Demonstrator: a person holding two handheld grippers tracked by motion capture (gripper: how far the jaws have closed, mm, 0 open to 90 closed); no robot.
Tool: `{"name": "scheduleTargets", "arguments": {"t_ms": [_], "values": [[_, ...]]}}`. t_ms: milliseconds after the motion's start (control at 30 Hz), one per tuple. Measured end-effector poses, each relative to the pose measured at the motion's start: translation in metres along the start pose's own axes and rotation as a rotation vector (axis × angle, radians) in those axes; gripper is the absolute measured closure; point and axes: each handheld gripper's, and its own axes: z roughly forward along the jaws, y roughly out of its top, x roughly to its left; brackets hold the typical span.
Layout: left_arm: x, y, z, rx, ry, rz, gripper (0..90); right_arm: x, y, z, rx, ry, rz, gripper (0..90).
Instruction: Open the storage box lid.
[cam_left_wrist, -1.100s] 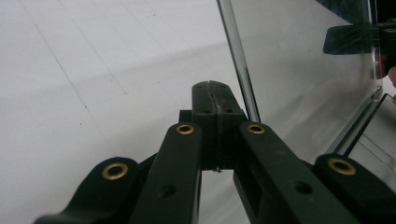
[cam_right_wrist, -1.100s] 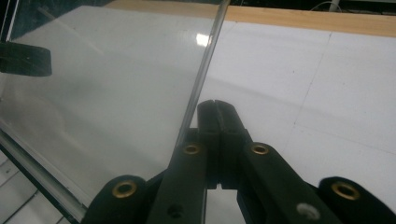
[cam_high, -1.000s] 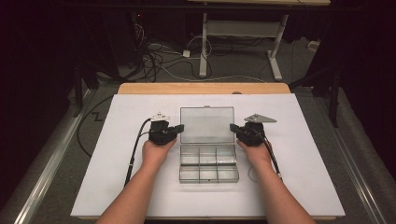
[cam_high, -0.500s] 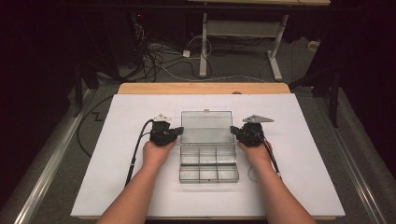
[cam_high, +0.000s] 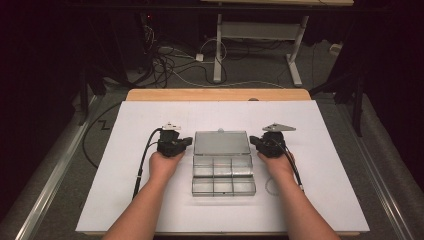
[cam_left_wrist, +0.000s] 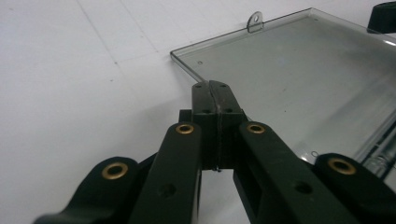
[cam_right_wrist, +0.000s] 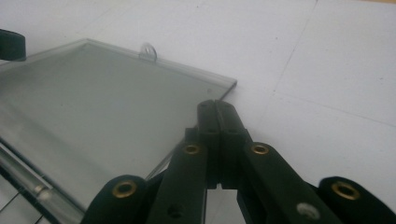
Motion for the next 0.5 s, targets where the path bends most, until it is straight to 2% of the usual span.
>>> {"name": "scheduleTargets", "arguments": {"t_ms": [167,500], "values": [[-0.002,-0.007,-0.017,-0.023,0.000,0.028,87.6,0.000,-0.001,-0.015,-0.024,-0.006,-0.011,90.0],[-0.020,-0.036,-0.053,-0.075,-0.009,0.115,87.7,0.013,-0.018,-0.058,-0.070,0.007,-0.063,90.0]]}}
